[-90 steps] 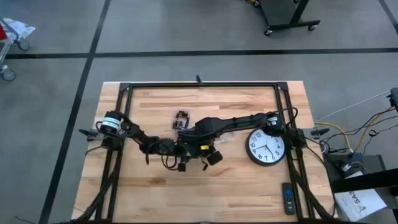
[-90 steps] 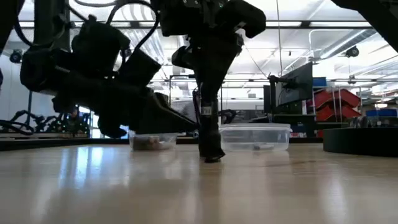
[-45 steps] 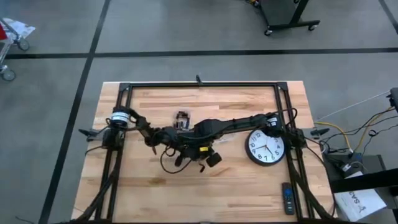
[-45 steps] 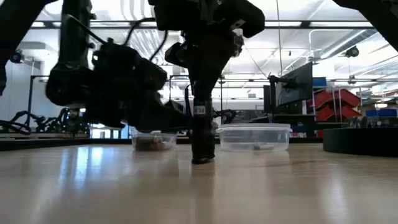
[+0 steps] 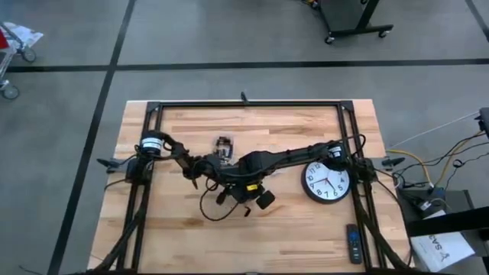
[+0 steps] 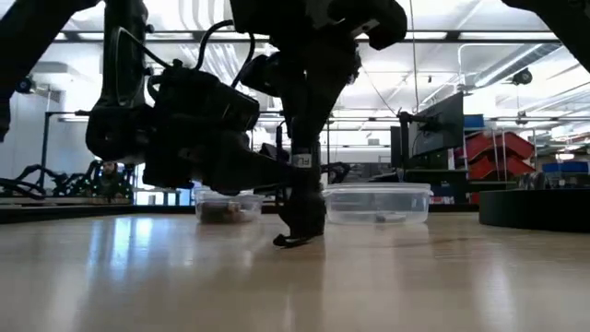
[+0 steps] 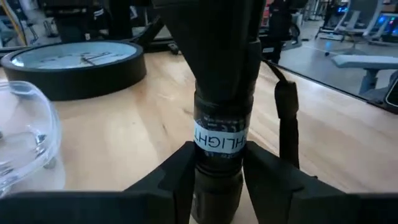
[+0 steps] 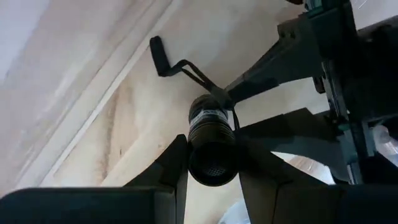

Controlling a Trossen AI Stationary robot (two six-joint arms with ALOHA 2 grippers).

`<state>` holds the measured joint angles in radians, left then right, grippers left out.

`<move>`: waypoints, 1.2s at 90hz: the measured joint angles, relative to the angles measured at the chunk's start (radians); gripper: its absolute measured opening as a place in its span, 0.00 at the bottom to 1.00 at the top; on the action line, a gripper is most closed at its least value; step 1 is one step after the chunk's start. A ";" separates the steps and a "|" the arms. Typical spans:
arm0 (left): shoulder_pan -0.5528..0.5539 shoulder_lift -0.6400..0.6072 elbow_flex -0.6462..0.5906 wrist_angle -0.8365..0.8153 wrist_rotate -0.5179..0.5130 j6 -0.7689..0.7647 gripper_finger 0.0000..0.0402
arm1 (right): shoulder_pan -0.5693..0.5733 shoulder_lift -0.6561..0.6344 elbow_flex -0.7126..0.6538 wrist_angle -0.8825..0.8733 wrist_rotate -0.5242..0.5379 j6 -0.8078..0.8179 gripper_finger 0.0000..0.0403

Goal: Insert battery
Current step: Close the black flashlight cover

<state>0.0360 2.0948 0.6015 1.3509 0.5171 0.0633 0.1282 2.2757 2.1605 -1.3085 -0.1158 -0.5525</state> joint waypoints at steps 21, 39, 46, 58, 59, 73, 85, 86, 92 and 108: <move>-0.004 0.014 0.004 0.021 -0.047 -0.028 0.28 | 0.000 0.000 0.000 -0.003 0.003 0.013 0.21; -0.003 0.014 0.006 0.014 -0.045 -0.044 0.31 | -0.002 0.000 -0.001 0.005 0.003 0.014 0.21; -0.002 0.014 0.005 0.017 -0.039 -0.041 0.31 | -0.002 0.000 -0.001 0.008 0.004 0.013 0.21; -0.003 0.017 -0.033 0.093 -0.104 -0.020 0.30 | -0.003 0.000 0.000 0.014 0.016 0.014 0.21; -0.004 0.019 -0.037 0.104 -0.110 -0.019 0.30 | -0.003 0.000 0.000 0.014 0.017 0.014 0.21; -0.009 0.062 -0.056 0.214 -0.164 -0.020 0.27 | -0.005 0.000 0.000 0.014 0.029 0.012 0.21; -0.031 0.119 0.000 0.225 -0.164 -0.031 0.29 | -0.002 0.000 0.000 -0.008 0.008 0.006 0.21; -0.032 0.121 0.005 0.224 -0.164 -0.031 0.29 | -0.002 0.000 0.000 -0.008 0.006 0.006 0.21; -0.038 0.127 0.019 0.224 -0.157 -0.036 0.31 | -0.001 0.000 0.000 0.001 0.003 0.005 0.21; -0.041 0.103 0.010 0.218 -0.146 -0.036 0.37 | -0.001 0.000 0.000 0.026 0.000 0.002 0.21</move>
<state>-0.0048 2.1977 0.6116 1.5693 0.3714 0.0278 0.1273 2.2753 2.1609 -1.2826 -0.1158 -0.5502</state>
